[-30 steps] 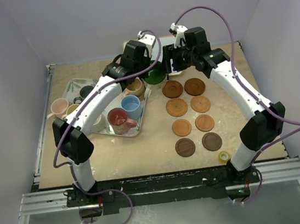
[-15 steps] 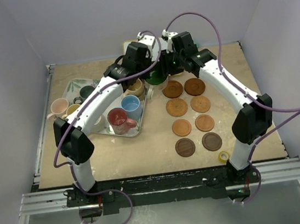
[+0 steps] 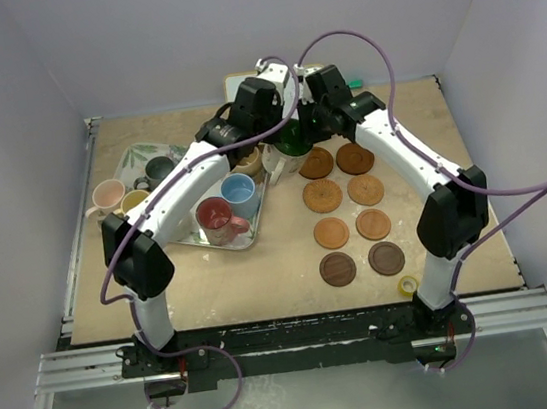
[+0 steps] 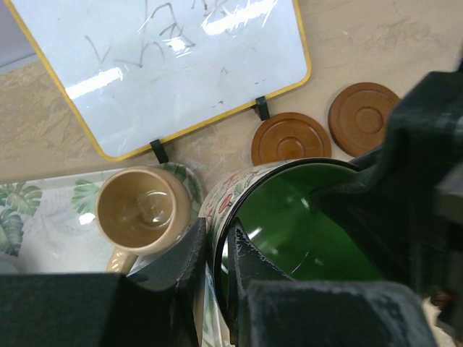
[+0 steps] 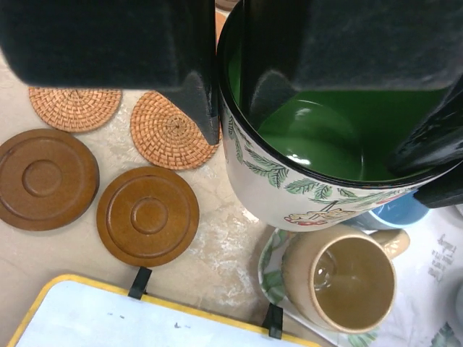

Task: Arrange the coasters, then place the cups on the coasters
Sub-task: Place the cup on the coaster.

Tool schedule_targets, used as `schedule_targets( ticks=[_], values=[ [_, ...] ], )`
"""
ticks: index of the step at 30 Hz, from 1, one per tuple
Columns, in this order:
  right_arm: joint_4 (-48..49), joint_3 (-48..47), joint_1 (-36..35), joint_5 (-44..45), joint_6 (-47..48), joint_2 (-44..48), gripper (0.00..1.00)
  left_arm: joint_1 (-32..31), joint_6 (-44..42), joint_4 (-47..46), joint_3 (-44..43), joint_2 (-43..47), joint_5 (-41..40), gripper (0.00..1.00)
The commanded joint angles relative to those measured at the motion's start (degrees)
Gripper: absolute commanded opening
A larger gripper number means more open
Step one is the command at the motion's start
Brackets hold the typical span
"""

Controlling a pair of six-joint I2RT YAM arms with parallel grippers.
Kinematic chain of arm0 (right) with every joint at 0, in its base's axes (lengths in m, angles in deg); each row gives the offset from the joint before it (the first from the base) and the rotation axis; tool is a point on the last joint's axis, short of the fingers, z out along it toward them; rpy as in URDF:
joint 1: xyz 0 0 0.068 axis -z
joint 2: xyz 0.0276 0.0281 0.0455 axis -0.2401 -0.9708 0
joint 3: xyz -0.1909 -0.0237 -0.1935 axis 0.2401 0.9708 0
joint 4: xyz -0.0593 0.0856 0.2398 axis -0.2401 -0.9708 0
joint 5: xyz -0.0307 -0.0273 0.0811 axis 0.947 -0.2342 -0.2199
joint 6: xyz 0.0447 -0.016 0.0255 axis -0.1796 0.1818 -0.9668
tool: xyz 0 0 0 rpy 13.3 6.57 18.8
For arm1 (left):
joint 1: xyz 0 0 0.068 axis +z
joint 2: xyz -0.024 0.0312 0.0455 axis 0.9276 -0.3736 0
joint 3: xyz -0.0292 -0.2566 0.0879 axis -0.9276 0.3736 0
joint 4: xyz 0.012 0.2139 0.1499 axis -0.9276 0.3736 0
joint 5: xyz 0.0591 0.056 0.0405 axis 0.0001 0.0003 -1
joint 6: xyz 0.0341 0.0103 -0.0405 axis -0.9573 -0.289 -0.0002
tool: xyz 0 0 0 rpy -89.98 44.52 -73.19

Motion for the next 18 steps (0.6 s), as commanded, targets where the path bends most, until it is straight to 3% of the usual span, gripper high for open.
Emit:
schedule_targets(
  ticks=[1,3,9,18],
  values=[
    [-0.22,-3.00,0.23,0.06,0.27,0.66,0.05,0.49,1.42,-8.23,-0.23,3.31,0.95,0.03],
    [-0.59,-3.42,0.24,-0.29,0.39,0.66,0.00,0.45,1.14,-9.09,0.74,4.01,1.47,0.03],
    [-0.91,-3.66,0.31,-0.19,2.16,1.28,0.00,0.54,-0.63,-11.72,4.26,6.34,4.39,0.04],
    [-0.85,-2.35,1.76,2.14,5.53,2.79,0.00,1.58,-2.95,-14.71,8.95,11.14,11.16,0.41]
  ],
)
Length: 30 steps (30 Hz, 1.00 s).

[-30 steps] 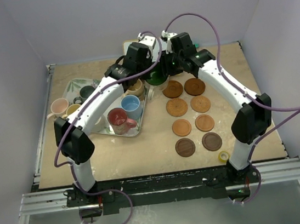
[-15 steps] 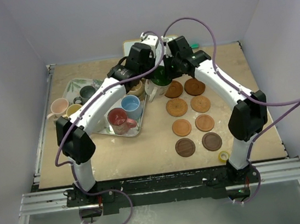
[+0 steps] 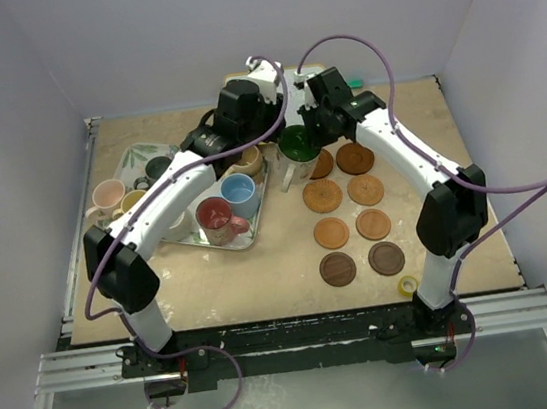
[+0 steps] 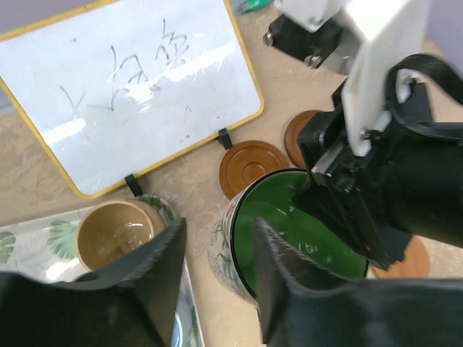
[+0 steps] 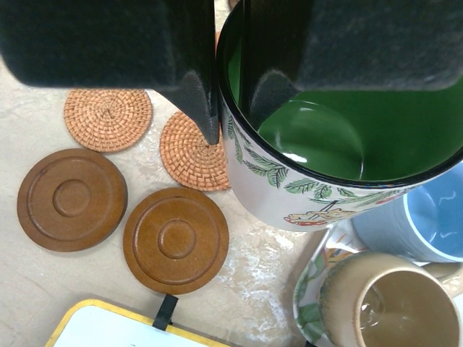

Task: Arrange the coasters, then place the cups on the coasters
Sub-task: Place the cup on the coaster.

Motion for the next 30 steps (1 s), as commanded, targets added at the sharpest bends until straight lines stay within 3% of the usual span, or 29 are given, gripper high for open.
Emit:
schedule_targets(
  ticks=[1,5,10,19,30],
  values=[
    [3.94,-2.23,1.60,0.77,1.38,4.03,0.00,1.19,-1.65,-5.90,1.90,6.06,4.93,0.44],
    [4.29,-1.47,4.42,0.81,2.86,4.73,0.00,1.97,-4.26,-6.00,5.15,9.06,5.87,0.56],
    [4.06,-2.11,10.85,-1.09,4.54,3.83,0.00,3.19,-10.77,-3.76,8.87,13.46,4.03,0.63],
    [1.98,-7.44,20.40,-2.75,9.41,-3.16,0.00,5.84,-18.84,-1.71,15.38,20.39,3.60,0.68],
    [-1.06,-14.48,22.31,-4.66,14.84,-12.27,0.00,6.11,-20.56,-0.28,17.78,22.43,6.35,0.73]
  ],
)
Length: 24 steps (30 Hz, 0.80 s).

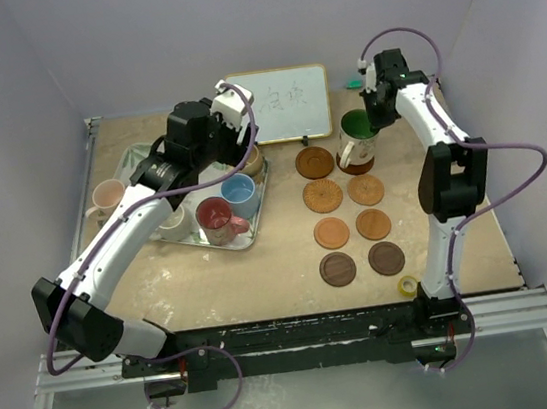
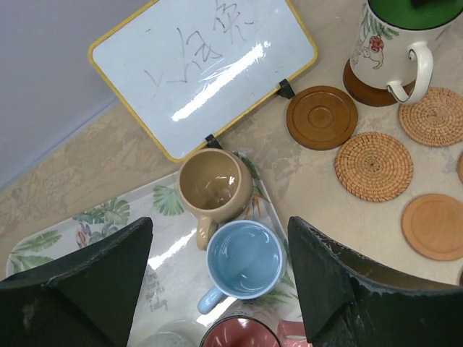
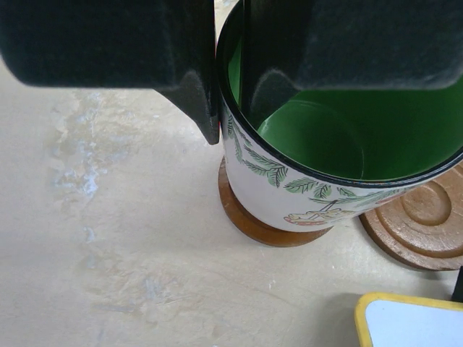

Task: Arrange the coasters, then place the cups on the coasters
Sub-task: Place the cup on the coaster.

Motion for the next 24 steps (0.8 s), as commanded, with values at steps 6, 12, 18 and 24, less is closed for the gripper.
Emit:
schedule_targets(
  ticks=[6,12,18,24],
  values=[
    [1.53,-6.65,0.04,-3.91,2.88,-1.01,0.00,0.24,-2.59,-0.70,0.64,3.13,1.30,0.74],
    [1.98,-7.18,-0.02,-5.57,2.71,-2.42,0.00,0.26,-2.67,-1.06,0.72,3.09,1.14,0.75],
    [2.02,-6.74,-0.02,-5.43,3.02,-2.79,0.00,0.34,-2.68,-1.34,0.34,3.16,0.92,0.75],
    [2.61,-5.76,0.00,-4.91,3.48,-2.65,0.00,0.27,-2.94,-1.57,0.90,3.23,0.90,0.75]
  ],
)
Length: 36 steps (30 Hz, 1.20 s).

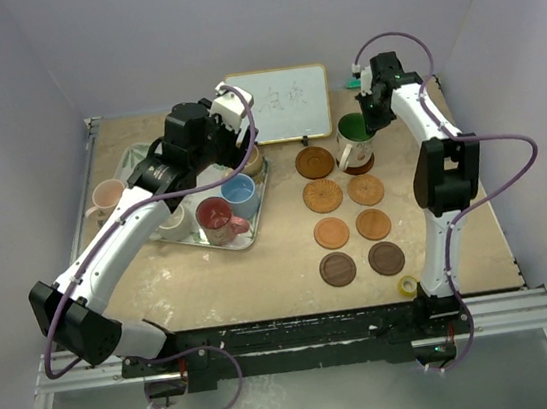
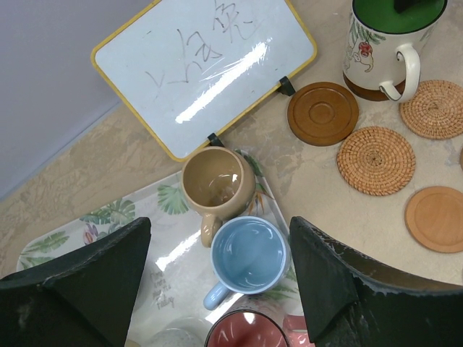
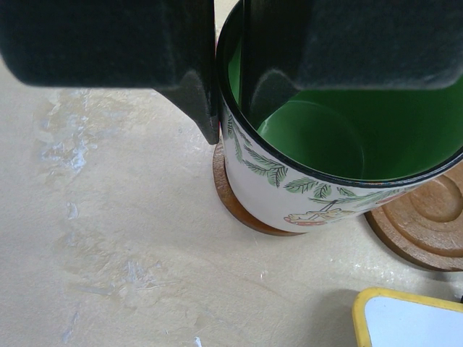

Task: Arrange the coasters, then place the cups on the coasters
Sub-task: Place the cup on the coaster.

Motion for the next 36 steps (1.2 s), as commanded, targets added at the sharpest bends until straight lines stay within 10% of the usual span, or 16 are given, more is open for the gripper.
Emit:
schedule_targets(
  ticks=[1,36],
  values=[
    [3.03,-2.47,0.02,-2.16,0.21,2.81,0.00,0.21,-1.04,-2.60,0.51,2.33,0.24,0.75],
    [5.85,3.07,0.55,-1.29,1.14,5.82,0.00,0.26,-1.11,-2.64,0.71,2.39,1.19,0.75]
  ],
)
